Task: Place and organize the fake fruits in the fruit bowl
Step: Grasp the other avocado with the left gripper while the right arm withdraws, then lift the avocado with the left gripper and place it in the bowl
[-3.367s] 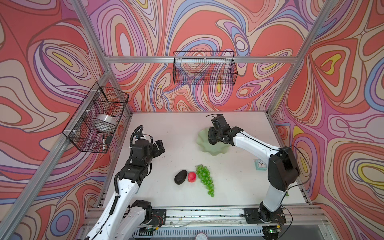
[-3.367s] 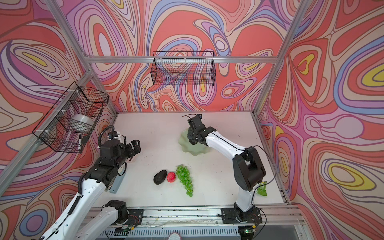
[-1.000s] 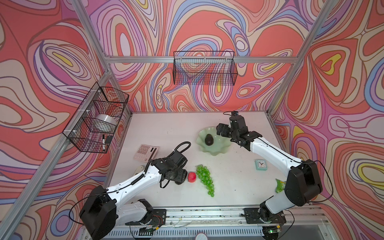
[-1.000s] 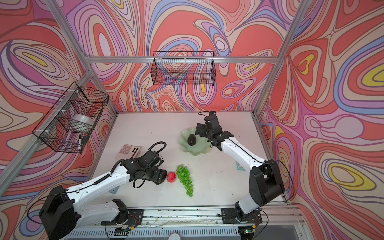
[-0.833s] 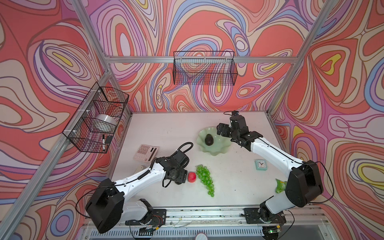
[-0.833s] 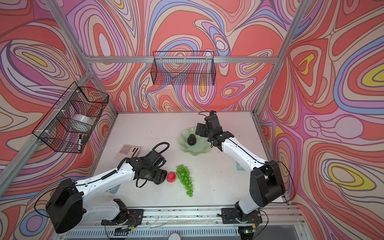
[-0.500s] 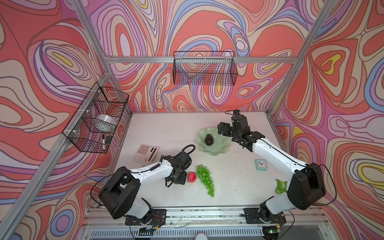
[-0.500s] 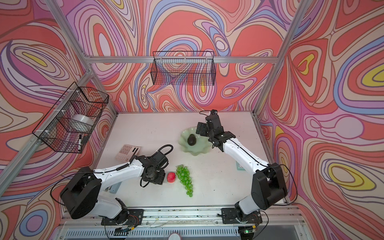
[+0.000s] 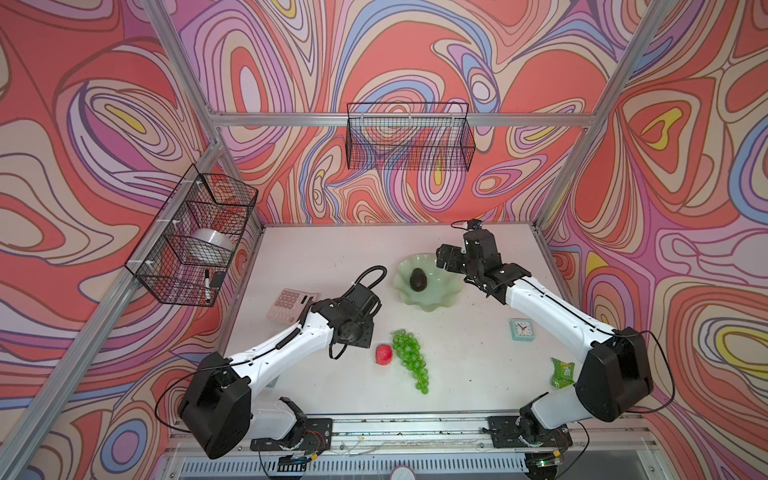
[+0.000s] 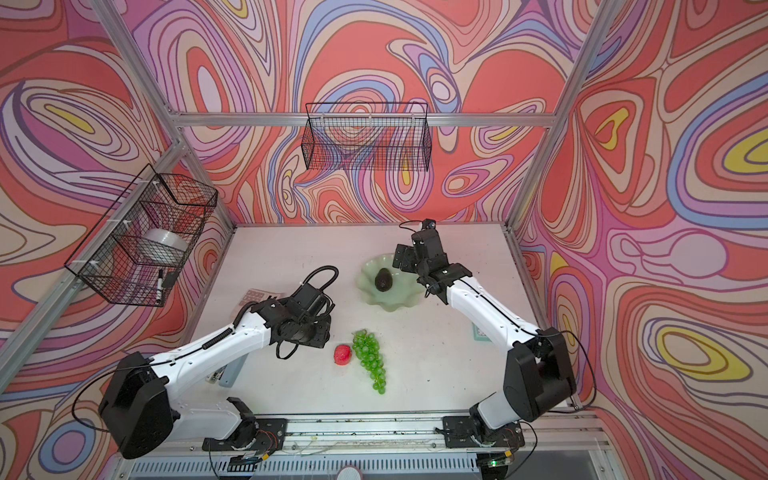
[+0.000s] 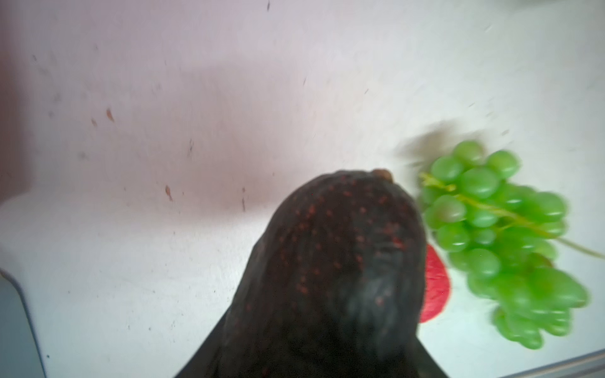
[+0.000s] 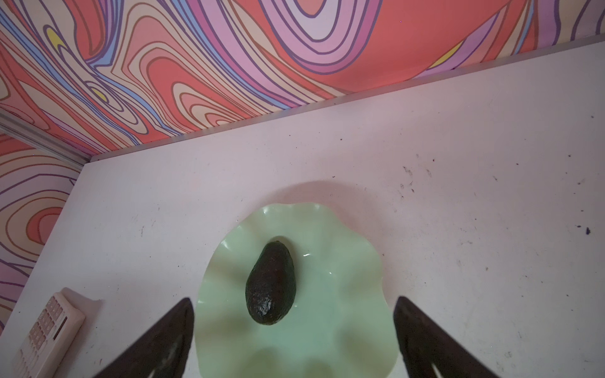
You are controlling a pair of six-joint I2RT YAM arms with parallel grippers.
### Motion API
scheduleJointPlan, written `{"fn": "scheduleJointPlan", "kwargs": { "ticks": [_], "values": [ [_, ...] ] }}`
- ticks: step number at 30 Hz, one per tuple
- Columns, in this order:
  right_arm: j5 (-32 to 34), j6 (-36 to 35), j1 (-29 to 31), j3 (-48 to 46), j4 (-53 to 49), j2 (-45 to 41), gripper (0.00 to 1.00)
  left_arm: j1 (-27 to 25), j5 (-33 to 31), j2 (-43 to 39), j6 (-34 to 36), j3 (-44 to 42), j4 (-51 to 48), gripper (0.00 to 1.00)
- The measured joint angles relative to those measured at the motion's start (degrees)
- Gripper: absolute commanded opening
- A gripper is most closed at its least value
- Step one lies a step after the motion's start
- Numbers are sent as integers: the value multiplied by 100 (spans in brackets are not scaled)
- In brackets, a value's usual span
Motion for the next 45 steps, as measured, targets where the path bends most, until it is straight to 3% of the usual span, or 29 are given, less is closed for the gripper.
{"fn": "scheduleJointPlan", "kwargs": {
  "ticks": [5,12,18,23,28,45],
  "values": [
    [122,-17,-17,-162,-70,-216,98,0,116,866,437,1580,-70,43],
    [555,42,-50,-898,-258,-1585,98,-107,315,2706,844,3792,-116,43],
    [669,382,-68,-1530,-378,-2527,98,-352,474,4116,944,5202,-354,42],
    [590,713,-68,-2011,-586,-2747,98,-468,527,5082,944,6166,-671,42],
    [514,846,-68,-2127,-719,-2754,98,-474,516,5654,942,6741,-916,43],
    [409,953,-68,-2164,-684,-2763,98,-490,348,6435,774,7254,-1150,50]
  ]
}}
